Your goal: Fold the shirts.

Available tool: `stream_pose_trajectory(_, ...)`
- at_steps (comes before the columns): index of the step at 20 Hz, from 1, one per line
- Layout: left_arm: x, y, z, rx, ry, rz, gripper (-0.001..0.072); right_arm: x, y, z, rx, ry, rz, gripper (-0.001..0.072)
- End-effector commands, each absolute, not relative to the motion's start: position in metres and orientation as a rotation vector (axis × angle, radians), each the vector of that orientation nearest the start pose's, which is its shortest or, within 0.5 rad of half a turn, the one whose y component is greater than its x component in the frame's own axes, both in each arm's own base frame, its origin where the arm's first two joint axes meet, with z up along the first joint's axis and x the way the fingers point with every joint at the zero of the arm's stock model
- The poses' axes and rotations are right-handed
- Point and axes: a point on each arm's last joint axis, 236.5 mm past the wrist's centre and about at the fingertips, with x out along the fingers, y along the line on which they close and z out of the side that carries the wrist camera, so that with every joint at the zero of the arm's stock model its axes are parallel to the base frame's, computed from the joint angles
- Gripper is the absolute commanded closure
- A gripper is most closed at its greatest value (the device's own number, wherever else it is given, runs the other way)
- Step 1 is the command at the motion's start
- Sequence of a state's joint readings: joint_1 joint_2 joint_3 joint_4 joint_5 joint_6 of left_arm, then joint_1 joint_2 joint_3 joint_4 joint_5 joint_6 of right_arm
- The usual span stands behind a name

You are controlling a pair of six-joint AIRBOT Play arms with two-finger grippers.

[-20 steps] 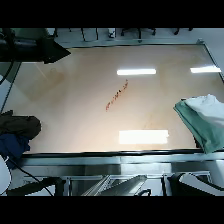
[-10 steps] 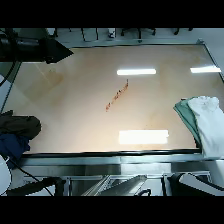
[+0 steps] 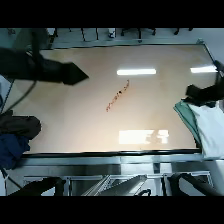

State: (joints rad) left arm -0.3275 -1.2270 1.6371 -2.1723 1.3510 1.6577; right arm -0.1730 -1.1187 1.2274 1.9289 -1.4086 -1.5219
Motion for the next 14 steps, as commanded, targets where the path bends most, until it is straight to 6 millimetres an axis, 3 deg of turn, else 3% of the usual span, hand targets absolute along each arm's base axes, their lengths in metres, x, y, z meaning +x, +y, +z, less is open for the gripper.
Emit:
stream_pose_trajectory(1,0.284,-0.279,0.152,-0.177,1.065,-0.821,0.0693,0.303,0.098,0.057,0.360,1.226,0.265,0.0694)
stream_pose_trajectory(3,0.252,-0.289,0.108,-0.230,1.140,-0.812,0.0693,0.277,0.112,0.030,0.342,1.228,0.289,0.0693)
stream_pose_trajectory(6,0.223,-0.294,0.074,-0.268,1.186,-0.813,0.0693,0.263,0.117,0.007,0.337,1.236,0.293,0.0693)
stream_pose_trajectory(9,0.213,-0.289,0.070,-0.276,1.181,-0.815,0.0692,0.258,0.120,0.005,0.349,1.259,0.297,0.0693)
stream_pose_trajectory(14,0.213,-0.287,0.072,-0.281,1.172,-0.812,0.0692,0.258,0.120,0.005,0.348,1.259,0.297,0.0693)
